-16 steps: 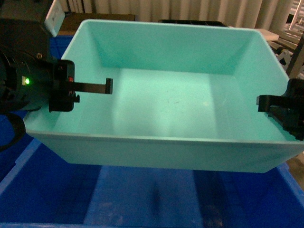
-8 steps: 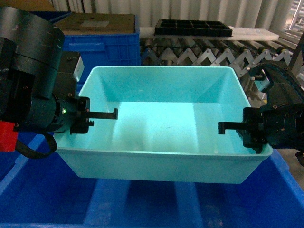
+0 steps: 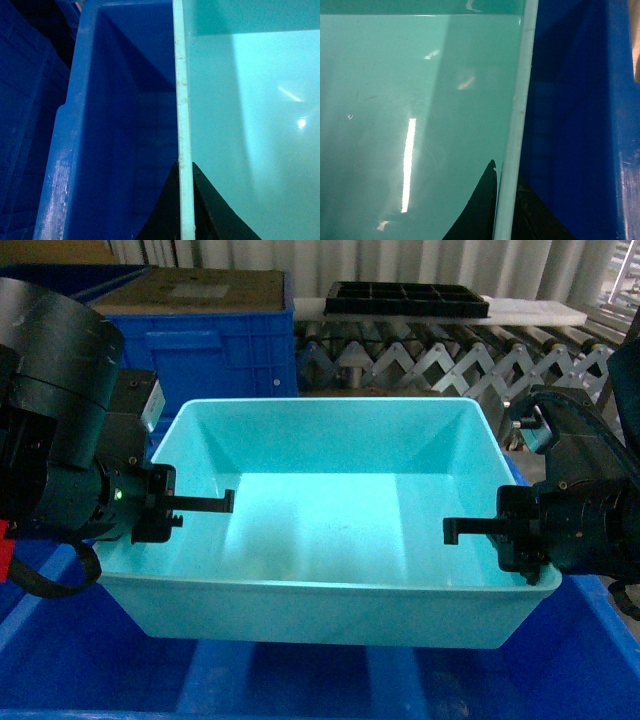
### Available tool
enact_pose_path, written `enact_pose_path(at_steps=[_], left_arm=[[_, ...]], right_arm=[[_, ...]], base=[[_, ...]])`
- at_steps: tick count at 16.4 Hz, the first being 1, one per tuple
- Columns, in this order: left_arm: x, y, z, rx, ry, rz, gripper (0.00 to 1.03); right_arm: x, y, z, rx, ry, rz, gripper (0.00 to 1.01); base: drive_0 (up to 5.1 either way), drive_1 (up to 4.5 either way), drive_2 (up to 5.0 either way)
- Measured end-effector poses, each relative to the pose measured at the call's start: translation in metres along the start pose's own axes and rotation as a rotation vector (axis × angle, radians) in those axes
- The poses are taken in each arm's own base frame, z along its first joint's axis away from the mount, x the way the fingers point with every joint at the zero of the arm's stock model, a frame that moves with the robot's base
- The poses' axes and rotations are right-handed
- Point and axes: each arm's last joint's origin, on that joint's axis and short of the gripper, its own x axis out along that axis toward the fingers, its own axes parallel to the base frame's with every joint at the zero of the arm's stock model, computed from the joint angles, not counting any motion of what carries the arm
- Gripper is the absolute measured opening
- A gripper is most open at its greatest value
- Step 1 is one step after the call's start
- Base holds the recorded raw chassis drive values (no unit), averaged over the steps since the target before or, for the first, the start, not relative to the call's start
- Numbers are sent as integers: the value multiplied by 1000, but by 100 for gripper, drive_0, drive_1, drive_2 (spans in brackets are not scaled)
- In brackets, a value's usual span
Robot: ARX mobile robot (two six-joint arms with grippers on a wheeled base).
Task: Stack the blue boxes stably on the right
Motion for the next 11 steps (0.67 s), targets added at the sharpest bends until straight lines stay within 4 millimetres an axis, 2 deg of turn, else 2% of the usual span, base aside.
enact_pose_path(at_steps=[4, 11], left_arm=[[-1, 3, -20, 2, 57, 12, 2], [1, 5, -22, 11, 55, -9, 2]], right_arm=[[0, 6, -15, -11, 44, -4, 7], [-1, 10, -26, 3, 58, -25, 7]], base=[[0, 0, 0], [0, 0, 0]])
